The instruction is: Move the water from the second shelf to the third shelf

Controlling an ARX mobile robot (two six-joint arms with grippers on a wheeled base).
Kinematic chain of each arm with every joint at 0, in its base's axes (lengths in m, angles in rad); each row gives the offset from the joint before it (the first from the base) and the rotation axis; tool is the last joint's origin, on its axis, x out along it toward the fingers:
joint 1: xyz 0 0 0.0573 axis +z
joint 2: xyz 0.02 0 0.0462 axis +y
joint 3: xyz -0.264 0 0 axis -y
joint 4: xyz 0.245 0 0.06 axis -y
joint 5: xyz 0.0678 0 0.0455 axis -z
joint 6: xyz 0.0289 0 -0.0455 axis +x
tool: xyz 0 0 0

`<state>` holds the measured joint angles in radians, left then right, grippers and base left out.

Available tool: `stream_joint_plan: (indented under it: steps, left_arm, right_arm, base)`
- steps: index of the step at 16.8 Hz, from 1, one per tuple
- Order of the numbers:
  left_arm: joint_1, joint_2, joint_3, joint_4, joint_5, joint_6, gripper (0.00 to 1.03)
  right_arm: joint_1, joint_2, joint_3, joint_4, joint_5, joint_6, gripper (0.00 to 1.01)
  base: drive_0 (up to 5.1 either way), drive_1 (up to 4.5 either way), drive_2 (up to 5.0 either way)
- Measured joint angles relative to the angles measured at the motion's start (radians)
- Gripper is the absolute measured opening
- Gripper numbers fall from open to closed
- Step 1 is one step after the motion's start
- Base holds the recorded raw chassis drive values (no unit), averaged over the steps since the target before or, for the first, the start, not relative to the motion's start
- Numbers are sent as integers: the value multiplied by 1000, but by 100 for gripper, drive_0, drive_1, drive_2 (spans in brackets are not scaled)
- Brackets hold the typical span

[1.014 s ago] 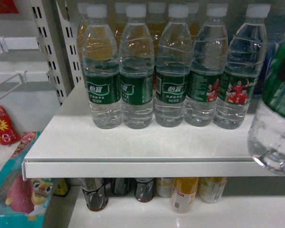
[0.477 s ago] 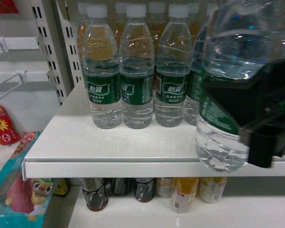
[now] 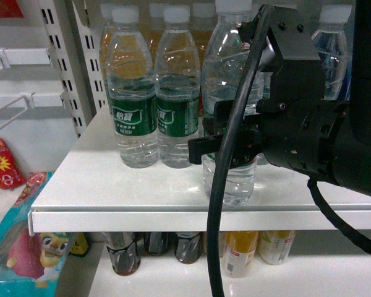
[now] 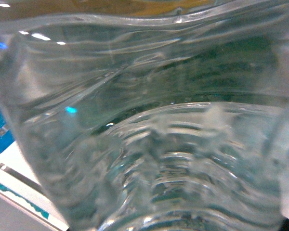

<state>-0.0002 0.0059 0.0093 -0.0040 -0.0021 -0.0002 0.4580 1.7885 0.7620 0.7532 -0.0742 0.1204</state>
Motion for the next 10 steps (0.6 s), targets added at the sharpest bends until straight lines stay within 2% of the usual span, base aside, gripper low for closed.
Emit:
stream_joint_plan:
  steps: [3, 10]
  left_arm:
    - [0, 0, 0, 0, 0, 0, 98]
    - [0, 0, 0, 0, 0, 0, 98]
  right_arm:
    - [0, 16, 31, -5, 51, 45, 42]
    - [1, 58, 35, 11, 81, 64, 42]
  base:
    - [0, 0, 0]
    - [0, 0, 0]
